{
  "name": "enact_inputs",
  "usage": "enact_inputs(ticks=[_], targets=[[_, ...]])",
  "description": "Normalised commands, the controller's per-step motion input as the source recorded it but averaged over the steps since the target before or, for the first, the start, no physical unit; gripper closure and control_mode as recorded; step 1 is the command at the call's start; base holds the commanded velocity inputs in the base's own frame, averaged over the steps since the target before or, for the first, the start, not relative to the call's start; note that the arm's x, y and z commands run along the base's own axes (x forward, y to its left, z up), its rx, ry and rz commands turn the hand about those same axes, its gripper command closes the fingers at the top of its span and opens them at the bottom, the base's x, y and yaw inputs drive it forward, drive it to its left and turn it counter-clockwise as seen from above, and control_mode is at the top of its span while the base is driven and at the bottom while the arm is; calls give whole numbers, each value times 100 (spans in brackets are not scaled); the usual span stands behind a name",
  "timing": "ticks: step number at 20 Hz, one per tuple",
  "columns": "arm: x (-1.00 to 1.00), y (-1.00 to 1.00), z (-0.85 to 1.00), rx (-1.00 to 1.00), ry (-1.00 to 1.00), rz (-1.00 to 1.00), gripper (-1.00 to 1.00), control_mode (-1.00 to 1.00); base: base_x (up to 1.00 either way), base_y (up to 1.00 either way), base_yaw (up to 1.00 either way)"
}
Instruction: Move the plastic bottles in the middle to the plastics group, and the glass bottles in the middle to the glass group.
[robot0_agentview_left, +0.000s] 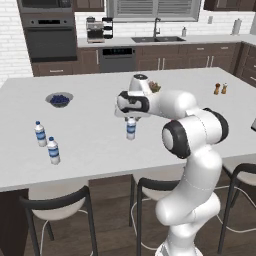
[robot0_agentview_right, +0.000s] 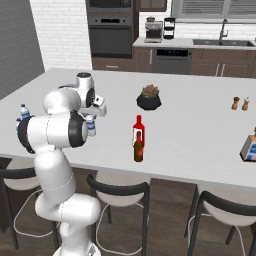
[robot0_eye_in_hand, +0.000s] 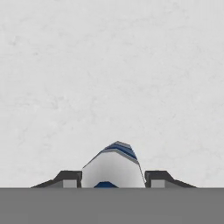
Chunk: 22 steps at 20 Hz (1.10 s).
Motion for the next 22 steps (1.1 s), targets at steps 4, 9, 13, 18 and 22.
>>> enact_inputs(ticks=[4,9,13,18,22], targets=[[0,78,15,0,0,23,100,-100,0,0,0],[-13,69,15,0,0,21,100,-100,0,0,0],[-38,56,0,0,0,20,100,-100,0,0,0],[-37,53,0,0,0,19,100,-100,0,0,0],[-25,35,0,0,0,17,100,-100,0,0,0]])
